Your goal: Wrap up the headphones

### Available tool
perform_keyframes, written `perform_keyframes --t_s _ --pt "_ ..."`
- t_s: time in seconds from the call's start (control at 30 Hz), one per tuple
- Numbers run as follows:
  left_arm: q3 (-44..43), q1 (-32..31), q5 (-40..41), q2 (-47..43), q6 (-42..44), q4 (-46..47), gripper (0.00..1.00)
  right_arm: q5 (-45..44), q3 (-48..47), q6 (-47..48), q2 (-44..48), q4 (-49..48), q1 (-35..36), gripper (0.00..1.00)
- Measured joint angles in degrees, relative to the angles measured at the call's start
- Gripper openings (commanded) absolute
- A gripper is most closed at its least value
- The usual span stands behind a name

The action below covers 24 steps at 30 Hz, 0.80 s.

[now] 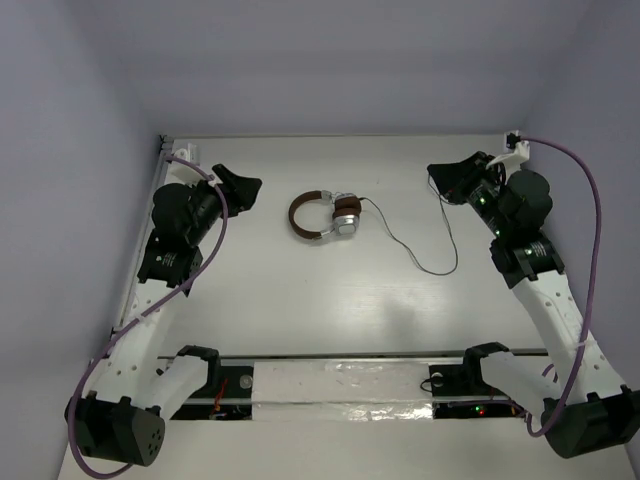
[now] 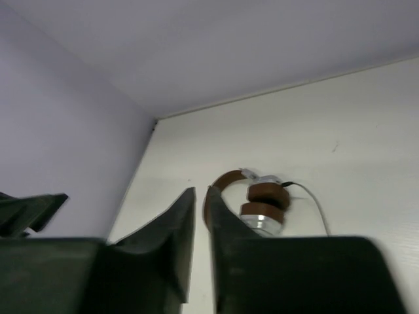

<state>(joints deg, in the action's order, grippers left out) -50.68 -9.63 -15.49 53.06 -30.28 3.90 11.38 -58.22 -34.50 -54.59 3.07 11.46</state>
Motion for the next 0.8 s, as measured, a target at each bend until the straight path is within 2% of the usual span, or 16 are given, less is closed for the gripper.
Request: perform_keyframes --t_s 0.03,0.07,0.17,0.2,0.27,0.3,0.33,0.43,0.6,0.8 --pt "0.00 0.00 0.28 0.02 -0.02 -0.11 0.54 0.20 0.07 -0.09 0.04 -0.02 0.00 0.04" --pt "0.00 0.00 0.59 0.04 -0.04 -0.35 0.54 0.26 0.07 -0.72 0.04 0.00 -0.02 0.00" --pt "-0.04 0.00 1.36 0.37 -0.07 -0.83 0.41 1.57 0.09 -0.68 -0.11 -0.04 0.09 0.00" --pt "-0.09 0.00 1.79 0.68 -0.15 -0.85 0.23 1.86 0.09 -0.70 -0.20 -0.04 0.24 0.00" --pt "-0.39 -0.04 2.75 1.73 -0.31 -0.96 0.13 2.25 0.09 -0.70 -0.37 -0.04 0.42 0.00" --pt "-0.57 -0.15 3.45 2.75 -0.26 -0.85 0.03 2.38 0.15 -0.72 -0.42 -0.24 0.61 0.00" --pt "-0.90 -0.20 4.11 3.82 -0.46 -0.87 0.00 2.49 0.33 -0.90 -0.50 -0.90 0.98 0.00" --pt "-2.97 -1.22 7.34 10.36 -1.25 -0.81 0.00 2.45 0.66 -1.29 -1.84 -3.48 4.37 0.00" --pt "-6.71 -6.60 19.10 23.58 -2.21 -2.82 0.00 -1.99 0.63 -0.48 -7.43 -4.57 14.71 0.00" --pt "-10.27 -9.33 26.32 32.92 -2.14 -4.42 0.17 -4.22 1.88 0.68 -9.49 -4.55 17.07 0.00"
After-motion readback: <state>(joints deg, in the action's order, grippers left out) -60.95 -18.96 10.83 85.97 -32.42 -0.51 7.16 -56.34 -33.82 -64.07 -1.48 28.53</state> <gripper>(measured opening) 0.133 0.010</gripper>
